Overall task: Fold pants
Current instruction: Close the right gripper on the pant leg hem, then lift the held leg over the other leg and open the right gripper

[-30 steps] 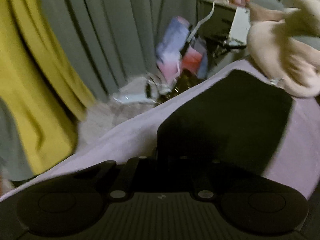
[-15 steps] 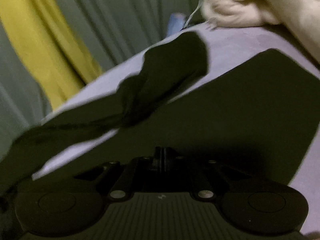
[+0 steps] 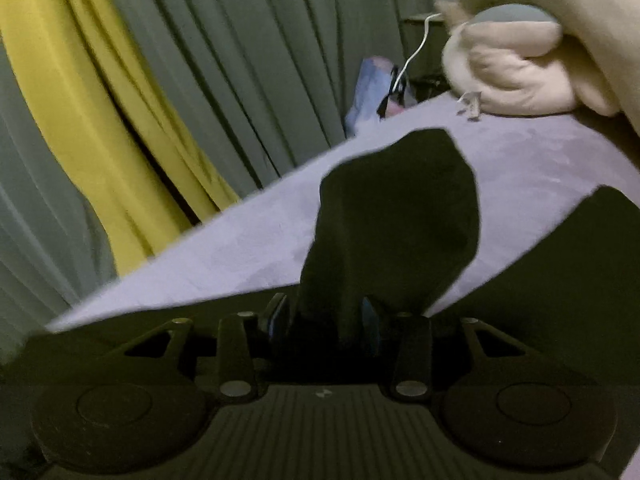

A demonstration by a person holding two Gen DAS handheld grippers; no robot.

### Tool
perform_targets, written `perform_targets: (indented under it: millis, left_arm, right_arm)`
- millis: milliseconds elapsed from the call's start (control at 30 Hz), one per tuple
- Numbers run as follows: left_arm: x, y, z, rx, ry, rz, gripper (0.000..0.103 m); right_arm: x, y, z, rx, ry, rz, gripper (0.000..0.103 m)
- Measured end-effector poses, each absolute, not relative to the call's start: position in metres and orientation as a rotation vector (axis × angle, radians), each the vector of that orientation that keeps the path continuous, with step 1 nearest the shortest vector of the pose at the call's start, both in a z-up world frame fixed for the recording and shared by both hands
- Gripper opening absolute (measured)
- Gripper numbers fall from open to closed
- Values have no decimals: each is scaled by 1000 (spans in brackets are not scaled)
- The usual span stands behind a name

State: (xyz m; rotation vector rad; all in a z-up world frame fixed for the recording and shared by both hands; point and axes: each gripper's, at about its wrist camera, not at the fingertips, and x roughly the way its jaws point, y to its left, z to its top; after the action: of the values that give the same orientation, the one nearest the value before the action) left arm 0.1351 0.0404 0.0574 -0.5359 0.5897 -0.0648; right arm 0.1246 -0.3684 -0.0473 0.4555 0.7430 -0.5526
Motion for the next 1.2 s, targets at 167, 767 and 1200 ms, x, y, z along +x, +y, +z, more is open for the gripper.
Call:
perform_targets:
  millis: [167, 767, 1200]
  left_arm:
    - [180, 54, 64, -643, 605, -92, 100]
    - [359, 29, -42, -729, 911, 2, 31]
    - [163, 61, 55, -678, 569, -171, 5]
  right_arm:
    - [87, -375, -42, 499, 595, -585, 7]
    - [38, -394, -54, 660, 537, -505, 7]
    - [-9, -403, -10, 690, 431, -526, 7]
